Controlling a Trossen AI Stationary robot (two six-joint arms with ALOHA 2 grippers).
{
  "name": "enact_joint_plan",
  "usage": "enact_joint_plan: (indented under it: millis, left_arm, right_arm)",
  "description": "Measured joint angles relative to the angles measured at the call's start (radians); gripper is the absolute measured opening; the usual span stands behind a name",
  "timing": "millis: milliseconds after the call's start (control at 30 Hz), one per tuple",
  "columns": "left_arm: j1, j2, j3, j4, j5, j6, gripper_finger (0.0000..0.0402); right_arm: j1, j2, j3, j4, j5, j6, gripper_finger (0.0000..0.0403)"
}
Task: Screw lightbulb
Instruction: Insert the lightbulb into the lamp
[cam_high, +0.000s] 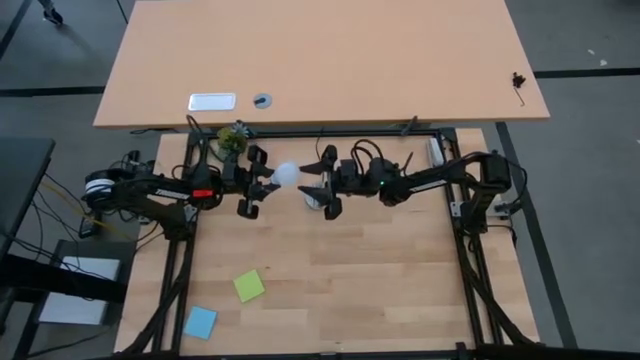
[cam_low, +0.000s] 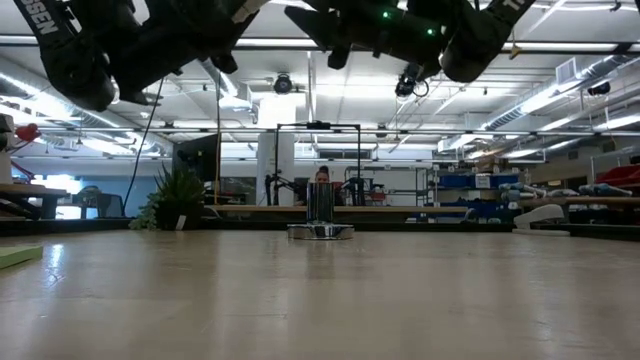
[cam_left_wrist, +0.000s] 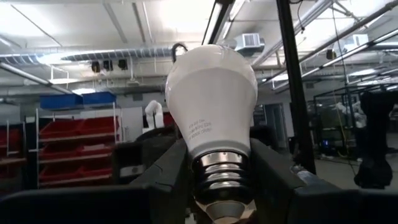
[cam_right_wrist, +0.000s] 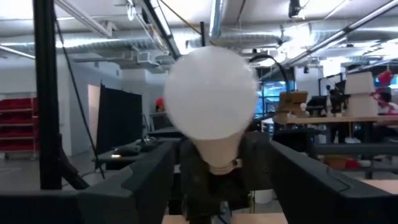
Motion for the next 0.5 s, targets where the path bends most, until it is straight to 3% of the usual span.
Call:
enact_joint_plan:
  millis: [300, 500]
  left_arm:
    - [-0.001, 0.001, 0.001, -0.002, -0.027, 0.017, 0.0129]
    - [-0.008, 0.001, 0.001, -0.003, -0.035, 0.016, 0.0129]
  right_arm:
    - [-0.003, 0.000, -0.001, -0.030, 0.012, 0.031, 0.0345]
    - [-0.002, -0.001, 0.018, -0.035, 0.012, 0.027, 0.0368]
